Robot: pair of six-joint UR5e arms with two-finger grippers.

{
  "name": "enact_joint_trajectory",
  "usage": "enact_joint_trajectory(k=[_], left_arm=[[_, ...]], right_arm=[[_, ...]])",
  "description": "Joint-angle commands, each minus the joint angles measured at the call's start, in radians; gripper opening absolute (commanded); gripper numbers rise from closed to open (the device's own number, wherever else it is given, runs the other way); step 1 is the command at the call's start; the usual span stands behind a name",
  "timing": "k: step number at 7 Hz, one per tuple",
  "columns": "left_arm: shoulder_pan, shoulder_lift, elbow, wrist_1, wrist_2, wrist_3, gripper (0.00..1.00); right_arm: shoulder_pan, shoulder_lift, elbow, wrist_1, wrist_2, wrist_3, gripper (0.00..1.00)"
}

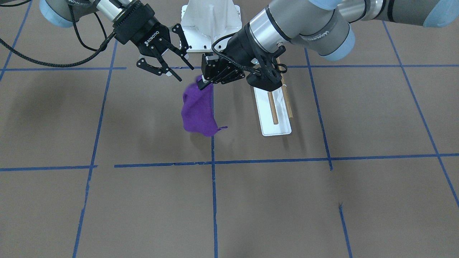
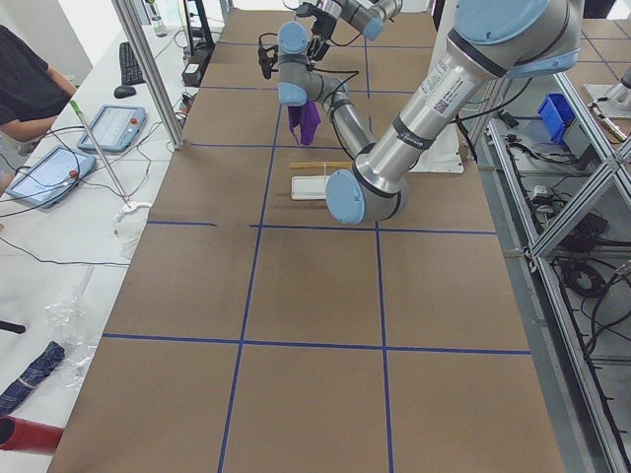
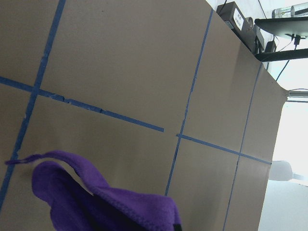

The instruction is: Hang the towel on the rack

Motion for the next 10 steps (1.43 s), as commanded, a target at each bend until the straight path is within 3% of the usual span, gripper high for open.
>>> enact_joint_trajectory(k=[1, 2, 3, 5, 7, 9, 10], left_arm=[[-0.001, 0.000, -0.001, 0.000, 0.000, 0.001, 0.00], [-0.001, 0.000, -0.002, 0.000, 0.000, 0.001, 0.00], [-0.001, -0.001, -0.004, 0.000, 0.000, -0.002, 0.00], [-0.001, -0.014, -0.011, 0.011, -0.004, -0.008, 0.00], [0.001, -0.018, -0.066, 0.023, 0.010, -0.049, 0.00], [0.007, -0.023, -0.157, 0.156, 0.164, -0.051, 0.00], [0.038, -0.023, -0.216, 0.257, 0.208, -0.051, 0.00]], right_arm=[[0.003, -0.025, 0.016, -0.001, 0.002, 0.000, 1.00], [0.004, -0.072, 0.054, -0.006, 0.012, -0.001, 1.00], [0.006, -0.110, 0.143, -0.120, 0.024, -0.001, 1.00], [0.041, -0.117, 0.324, -0.576, 0.062, -0.012, 1.00], [0.102, -0.111, 0.339, -0.838, 0.071, -0.077, 1.00], [0.183, -0.109, 0.334, -1.036, 0.084, -0.305, 1.00], [0.290, -0.114, 0.307, -1.117, 0.161, -0.461, 1.00]])
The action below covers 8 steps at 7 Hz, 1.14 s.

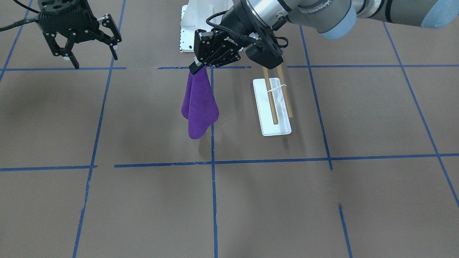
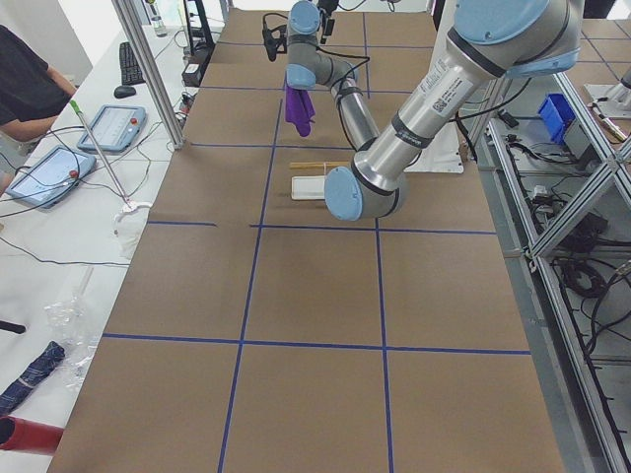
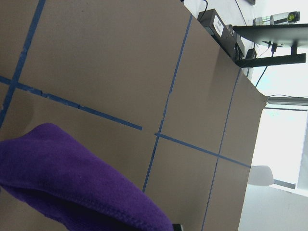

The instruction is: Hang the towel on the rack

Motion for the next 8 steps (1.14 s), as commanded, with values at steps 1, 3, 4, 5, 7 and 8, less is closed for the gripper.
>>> enact_joint_trajectory(k=[1, 3, 4, 5, 7, 8], left_arm=[[0.094, 0.001, -0.148, 0.236, 0.184, 0.001, 0.00], [0.205, 0.005, -0.298, 0.500, 0.342, 0.001, 0.00], [0.211, 0.011, -0.367, 0.631, 0.354, 0.001, 0.00], [0.211, 0.056, -0.453, 0.717, 0.354, 0.002, 0.00], [0.222, 0.096, -0.550, 0.857, 0.354, 0.005, 0.00], [0.229, 0.126, -0.567, 0.900, 0.357, 0.010, 0.00]], right_arm=[[0.224, -0.018, -0.061, -0.146, 0.150, -0.330, 1.00], [0.399, -0.101, -0.145, -0.139, 0.251, -0.551, 1.00], [0.506, -0.121, -0.229, -0.137, 0.311, -0.691, 1.00], [0.583, -0.150, -0.298, -0.136, 0.322, -0.807, 1.00], [0.690, -0.161, -0.417, -0.136, 0.335, -0.890, 1.00], [0.692, -0.161, -0.426, -0.136, 0.333, -0.888, 1.00]])
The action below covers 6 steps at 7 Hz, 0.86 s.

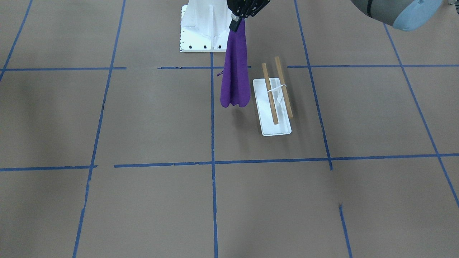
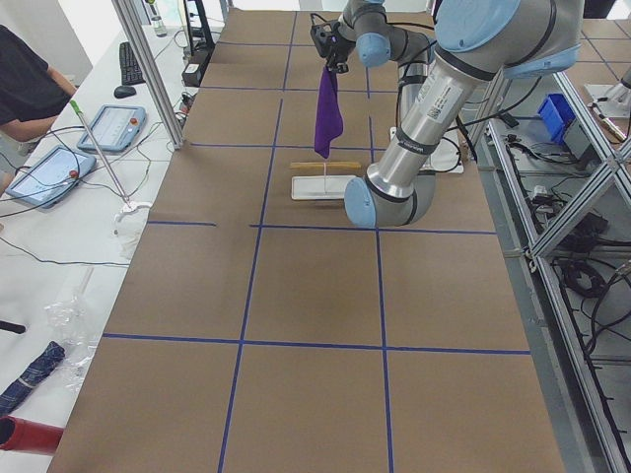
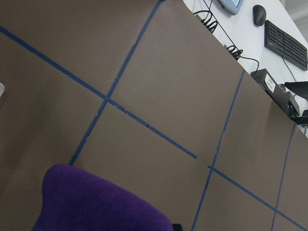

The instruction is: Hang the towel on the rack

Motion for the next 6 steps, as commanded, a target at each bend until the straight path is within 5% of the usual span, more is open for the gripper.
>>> enact_joint_trajectory(k=[1, 4, 6], left_arm=[[0.013, 0.076, -0.063, 0.072, 0.006, 0.004, 0.00], [0.011, 0.145, -0.082, 0.227, 0.053, 0.010, 0.00], [0.024, 0.304, -0.081, 0.299, 0.157, 0.091, 0.00]], right_arm=[[0.024, -0.002, -0.035, 0.000, 0.004, -0.014, 1.00], [0.029, -0.045, -0.035, 0.000, 0.021, -0.007, 1.00], [0.029, -0.050, -0.053, 0.000, 0.015, -0.005, 1.00]])
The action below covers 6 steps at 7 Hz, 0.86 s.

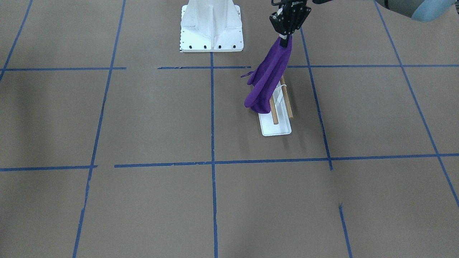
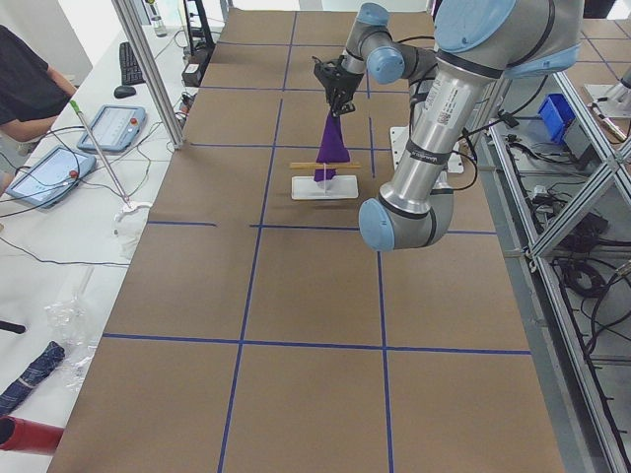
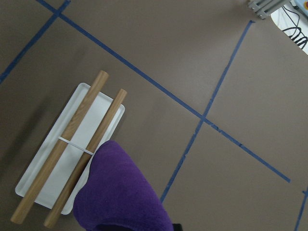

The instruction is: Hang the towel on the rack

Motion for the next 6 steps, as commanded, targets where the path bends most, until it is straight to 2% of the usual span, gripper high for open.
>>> enact_joint_trajectory(k=[1, 3, 6], left_arm=[[0.004, 0.179, 0.001, 0.033, 0.093, 0.087, 0.00], [0.009, 0.227, 0.033, 0.033, 0.124, 0.107, 0.00], [0.018, 0.229, 0.102, 0.022, 0.152, 0.107, 0.00]], right_arm=[[0.000, -0.014, -0.044, 0.000, -0.001, -0.002, 1.00], [0.000, -0.035, -0.061, 0.002, 0.002, -0.008, 1.00], [0.000, -0.054, -0.072, 0.003, 0.002, -0.009, 1.00]])
